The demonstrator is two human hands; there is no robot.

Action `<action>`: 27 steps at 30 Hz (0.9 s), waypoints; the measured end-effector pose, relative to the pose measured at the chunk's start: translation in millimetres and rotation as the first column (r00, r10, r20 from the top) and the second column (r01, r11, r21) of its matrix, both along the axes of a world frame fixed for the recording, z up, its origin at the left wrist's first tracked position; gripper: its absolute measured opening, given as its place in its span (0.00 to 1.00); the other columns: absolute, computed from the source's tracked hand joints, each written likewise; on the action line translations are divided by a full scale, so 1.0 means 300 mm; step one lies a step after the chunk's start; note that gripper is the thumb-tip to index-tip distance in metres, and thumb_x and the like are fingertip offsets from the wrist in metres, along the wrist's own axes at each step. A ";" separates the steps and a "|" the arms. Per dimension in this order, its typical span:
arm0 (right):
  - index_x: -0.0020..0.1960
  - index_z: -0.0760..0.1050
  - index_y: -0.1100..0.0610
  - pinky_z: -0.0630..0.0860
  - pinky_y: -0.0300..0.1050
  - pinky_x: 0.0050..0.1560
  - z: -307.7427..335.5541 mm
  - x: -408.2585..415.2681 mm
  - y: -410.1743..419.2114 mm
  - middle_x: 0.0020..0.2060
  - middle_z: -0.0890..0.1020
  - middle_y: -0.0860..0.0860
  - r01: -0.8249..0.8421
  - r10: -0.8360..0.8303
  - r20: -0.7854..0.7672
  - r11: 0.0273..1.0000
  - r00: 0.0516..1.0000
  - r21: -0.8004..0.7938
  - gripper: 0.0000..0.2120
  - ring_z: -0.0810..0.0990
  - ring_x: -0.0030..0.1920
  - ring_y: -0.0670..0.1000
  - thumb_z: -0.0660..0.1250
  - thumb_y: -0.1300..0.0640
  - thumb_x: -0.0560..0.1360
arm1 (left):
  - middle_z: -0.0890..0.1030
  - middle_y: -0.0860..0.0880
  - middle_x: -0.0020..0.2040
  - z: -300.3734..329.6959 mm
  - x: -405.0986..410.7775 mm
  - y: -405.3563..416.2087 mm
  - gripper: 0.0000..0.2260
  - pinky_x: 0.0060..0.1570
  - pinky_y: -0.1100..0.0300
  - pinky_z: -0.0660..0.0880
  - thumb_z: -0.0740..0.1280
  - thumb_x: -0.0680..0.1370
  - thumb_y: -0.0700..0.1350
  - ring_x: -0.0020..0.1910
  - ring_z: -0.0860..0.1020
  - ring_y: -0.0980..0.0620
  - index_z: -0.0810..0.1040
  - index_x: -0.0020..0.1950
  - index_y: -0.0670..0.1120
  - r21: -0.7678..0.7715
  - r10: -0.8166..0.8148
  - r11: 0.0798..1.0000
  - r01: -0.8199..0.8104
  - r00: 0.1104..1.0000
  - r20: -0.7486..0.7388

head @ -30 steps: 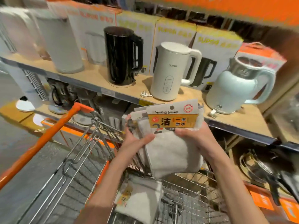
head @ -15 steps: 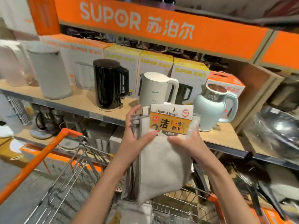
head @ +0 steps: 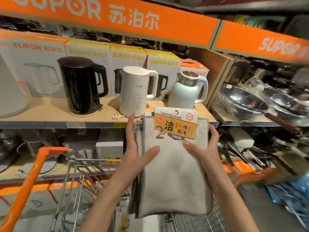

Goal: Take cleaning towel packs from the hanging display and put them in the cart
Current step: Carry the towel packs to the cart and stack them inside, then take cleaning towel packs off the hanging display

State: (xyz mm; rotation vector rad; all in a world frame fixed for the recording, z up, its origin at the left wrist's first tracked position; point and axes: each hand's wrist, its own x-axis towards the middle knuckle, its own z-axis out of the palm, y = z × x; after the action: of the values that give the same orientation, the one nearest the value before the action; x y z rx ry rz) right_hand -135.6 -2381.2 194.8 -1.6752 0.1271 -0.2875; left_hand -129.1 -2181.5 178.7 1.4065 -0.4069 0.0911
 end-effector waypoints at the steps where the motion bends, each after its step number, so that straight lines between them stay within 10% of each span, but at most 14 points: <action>1: 0.66 0.57 0.42 0.74 0.30 0.38 -0.002 -0.054 0.015 0.51 0.75 0.40 0.061 -0.061 0.005 0.998 0.998 -0.001 0.44 0.79 0.45 0.34 0.77 0.56 0.58 | 0.61 0.75 0.66 -0.010 -0.031 0.013 0.41 0.57 0.77 0.65 0.70 0.68 0.55 0.63 0.65 0.76 0.43 0.65 0.79 0.094 -0.073 0.993 0.068 0.996 0.048; 4: 0.66 0.58 0.43 0.72 0.26 0.38 -0.010 -0.223 0.044 0.51 0.70 0.36 0.246 -0.246 0.006 0.969 0.969 -0.024 0.42 0.75 0.46 0.34 0.77 0.62 0.62 | 0.66 0.78 0.62 -0.012 -0.122 0.029 0.27 0.52 0.81 0.62 0.64 0.68 0.61 0.60 0.65 0.78 0.58 0.62 0.80 0.283 -0.251 0.935 0.216 0.964 0.093; 7: 0.65 0.59 0.38 0.75 0.42 0.52 -0.013 -0.432 0.049 0.55 0.73 0.38 0.367 -0.367 -0.038 0.930 0.929 -0.010 0.41 0.76 0.55 0.43 0.74 0.55 0.58 | 0.77 0.69 0.54 -0.024 -0.219 0.007 0.13 0.51 0.79 0.65 0.65 0.68 0.58 0.56 0.73 0.71 0.76 0.52 0.66 0.225 -0.386 0.904 0.364 0.920 0.064; 15: 0.66 0.62 0.45 0.79 0.41 0.47 0.037 -1.086 0.032 0.53 0.81 0.44 0.677 -0.675 -0.112 0.735 0.730 -0.017 0.40 0.82 0.49 0.42 0.75 0.49 0.58 | 0.79 0.62 0.49 -0.040 -0.590 -0.223 0.10 0.47 0.73 0.68 0.67 0.64 0.58 0.51 0.76 0.66 0.77 0.43 0.58 0.170 -0.685 0.720 0.673 0.728 0.017; 18: 0.65 0.59 0.39 0.75 0.32 0.51 0.088 -1.337 0.039 0.57 0.75 0.40 0.789 -0.807 -0.054 0.587 0.588 -0.184 0.39 0.78 0.53 0.36 0.74 0.44 0.58 | 0.79 0.62 0.48 -0.018 -0.778 -0.293 0.09 0.49 0.69 0.69 0.67 0.64 0.57 0.50 0.76 0.64 0.76 0.43 0.60 0.169 -0.791 0.607 0.777 0.611 0.030; 21: 0.68 0.59 0.38 0.67 0.45 0.68 0.130 -1.618 0.068 0.67 0.67 0.44 0.864 -0.910 0.055 0.370 0.411 -0.341 0.41 0.69 0.66 0.44 0.76 0.43 0.61 | 0.79 0.62 0.46 0.013 -1.010 -0.331 0.10 0.47 0.71 0.69 0.67 0.63 0.56 0.46 0.76 0.66 0.76 0.43 0.58 0.158 -0.882 0.471 0.868 0.466 0.069; 27: 0.67 0.69 0.45 0.66 0.39 0.63 0.179 -2.162 0.237 0.63 0.72 0.46 0.863 -0.988 0.015 0.125 0.152 -0.490 0.31 0.70 0.62 0.43 0.76 0.51 0.67 | 0.79 0.63 0.46 0.002 -1.504 -0.313 0.11 0.44 0.74 0.69 0.66 0.62 0.54 0.46 0.76 0.67 0.76 0.42 0.56 0.123 -0.978 0.205 0.971 0.200 0.050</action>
State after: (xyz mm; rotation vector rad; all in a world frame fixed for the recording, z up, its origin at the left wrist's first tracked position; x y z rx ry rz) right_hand -784.4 -2310.1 248.5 -1.7897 1.6035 -1.0958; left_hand -580.3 -2275.3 179.2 0.9420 -1.3916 -0.9480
